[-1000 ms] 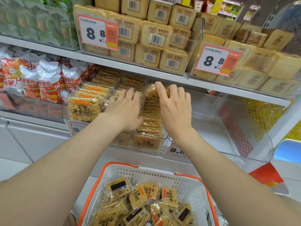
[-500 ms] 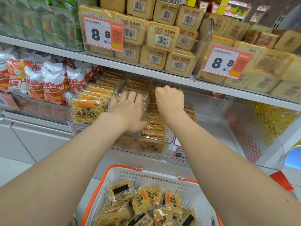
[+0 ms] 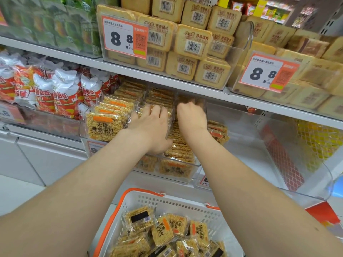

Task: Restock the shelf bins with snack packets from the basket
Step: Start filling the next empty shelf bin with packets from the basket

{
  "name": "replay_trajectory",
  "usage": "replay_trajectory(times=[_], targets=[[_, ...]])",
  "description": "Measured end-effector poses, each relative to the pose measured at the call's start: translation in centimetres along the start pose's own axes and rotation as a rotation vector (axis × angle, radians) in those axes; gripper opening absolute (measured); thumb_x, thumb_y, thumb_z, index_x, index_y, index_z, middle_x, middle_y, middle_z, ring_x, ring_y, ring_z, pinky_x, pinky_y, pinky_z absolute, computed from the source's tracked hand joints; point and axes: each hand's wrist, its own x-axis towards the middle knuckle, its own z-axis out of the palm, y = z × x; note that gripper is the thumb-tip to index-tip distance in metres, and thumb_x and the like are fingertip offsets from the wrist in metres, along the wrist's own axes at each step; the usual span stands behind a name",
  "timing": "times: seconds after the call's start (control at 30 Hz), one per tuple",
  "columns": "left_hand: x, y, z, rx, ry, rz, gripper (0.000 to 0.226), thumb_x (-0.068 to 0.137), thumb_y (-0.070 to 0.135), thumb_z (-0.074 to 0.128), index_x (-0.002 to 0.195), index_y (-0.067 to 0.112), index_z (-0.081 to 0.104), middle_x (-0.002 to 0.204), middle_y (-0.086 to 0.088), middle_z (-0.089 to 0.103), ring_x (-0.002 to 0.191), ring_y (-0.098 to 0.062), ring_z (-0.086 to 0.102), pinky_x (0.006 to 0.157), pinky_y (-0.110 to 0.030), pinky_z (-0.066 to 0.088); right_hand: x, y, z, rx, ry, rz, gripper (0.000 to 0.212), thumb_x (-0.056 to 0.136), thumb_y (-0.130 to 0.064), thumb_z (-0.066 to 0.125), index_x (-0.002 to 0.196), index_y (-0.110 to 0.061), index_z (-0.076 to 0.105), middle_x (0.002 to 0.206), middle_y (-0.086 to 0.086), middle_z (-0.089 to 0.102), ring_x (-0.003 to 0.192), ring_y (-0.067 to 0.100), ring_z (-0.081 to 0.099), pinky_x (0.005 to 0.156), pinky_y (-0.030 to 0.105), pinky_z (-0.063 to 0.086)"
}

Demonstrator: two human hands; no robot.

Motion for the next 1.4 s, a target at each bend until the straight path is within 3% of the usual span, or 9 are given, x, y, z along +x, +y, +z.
replay_trajectory(times=[0.17,0.27,0.4,0.6,0.77,0.9,1.07,1.27,1.4], targets=[[-0.4,0.1,-0.3,-0.009,-0.013,0.0,0.106,0.095,0.062,0.059,0.166,0.011,-0.002,0.173,-0.009,0.006,0.161,-0.035,0.001,0.124,-0.068,0.015,-1.7,-0.3,1.0,-0.053,-0.162,-0.023,0.045,0.098,-0.011,0.059,0.143,-0.008,0.055,0.158,0.023,0.03,0.148,0.057,0.022,0.114,0.062,0.038],[-1.3,0.3,-0.6,-0.023,-0.027,0.018,0.106,0.096,0.06,0.06,0.166,0.01,-0.002,0.175,-0.008,0.0,0.161,-0.034,-0.002,0.125,-0.064,0.013,-2.6,0.4,0.5,-0.03,-0.201,-0.067,0.05,0.098,-0.015,0.061,0.146,-0.007,0.049,0.157,0.022,0.032,0.148,0.046,0.03,0.119,0.056,0.032],[-3.0,0.8,-1.3,-0.047,0.025,0.065,0.094,0.096,0.057,0.062,0.162,0.01,0.016,0.169,-0.01,0.018,0.157,-0.035,0.015,0.124,-0.059,0.025,-5.0,0.4,-1.0,0.123,-0.1,-0.128,0.038,0.091,-0.006,0.066,0.129,-0.004,0.059,0.13,0.018,0.056,0.124,0.037,0.054,0.102,0.044,0.045],[-7.0,1.7,-1.3,-0.078,0.287,0.157,0.037,0.091,0.033,0.065,0.122,0.023,0.047,0.122,-0.002,0.047,0.114,-0.025,0.039,0.095,-0.04,0.044,-9.9,0.6,-1.1,0.367,0.308,-0.23,0.028,0.077,-0.011,0.049,0.093,-0.009,0.073,0.086,0.009,0.066,0.082,0.033,0.062,0.071,0.04,0.05],[-9.3,1.3,0.4,-0.112,0.006,0.068,0.013,0.09,0.035,0.061,0.096,0.024,0.057,0.096,0.0,0.063,0.094,-0.029,0.063,0.077,-0.045,0.058,-14.6,-0.1,0.4,0.397,0.536,-0.469,0.016,0.073,-0.011,0.047,0.064,-0.014,0.059,0.06,0.003,0.056,0.052,0.026,0.054,0.049,0.026,0.024],[-9.9,0.3,2.8,0.089,-0.381,0.052,0.025,0.095,0.041,0.062,0.11,0.021,0.064,0.112,-0.004,0.065,0.102,-0.03,0.066,0.082,-0.043,0.058,-17.7,-2.0,3.9,0.357,0.108,-0.611,0.01,0.073,-0.008,0.056,0.068,-0.017,0.056,0.059,0.003,0.059,0.05,0.027,0.056,0.047,0.026,0.028],[-9.4,0.4,6.2,0.178,-0.622,0.095,0.027,0.1,0.028,0.057,0.122,0.013,0.064,0.12,-0.002,0.066,0.093,-0.025,0.056,0.077,-0.035,0.047,-20.3,-4.1,9.4,0.269,-0.467,-0.547,0.01,0.094,-0.01,0.051,0.092,-0.015,0.06,0.086,0.008,0.061,0.077,0.033,0.059,0.063,0.036,0.044],[-8.4,1.8,7.6,0.116,-0.598,0.157,0.036,0.103,0.021,0.053,0.137,0.015,0.062,0.123,-0.003,0.063,0.093,-0.027,0.054,0.076,-0.037,0.043,-23.4,-7.7,15.1,0.41,-0.711,-0.579,0.028,0.096,-0.009,0.051,0.123,-0.012,0.056,0.105,0.009,0.06,0.095,0.033,0.062,0.069,0.043,0.052],[-8.5,2.6,7.6,0.114,-0.606,0.185,0.04,0.104,0.019,0.053,0.144,0.017,0.055,0.136,-0.007,0.063,0.113,-0.028,0.063,0.084,-0.038,0.05,-25.8,-11.0,16.8,0.434,-0.722,-0.703,0.03,0.09,-0.016,0.064,0.12,-0.015,0.058,0.109,0.007,0.063,0.098,0.031,0.062,0.083,0.05,0.056]])
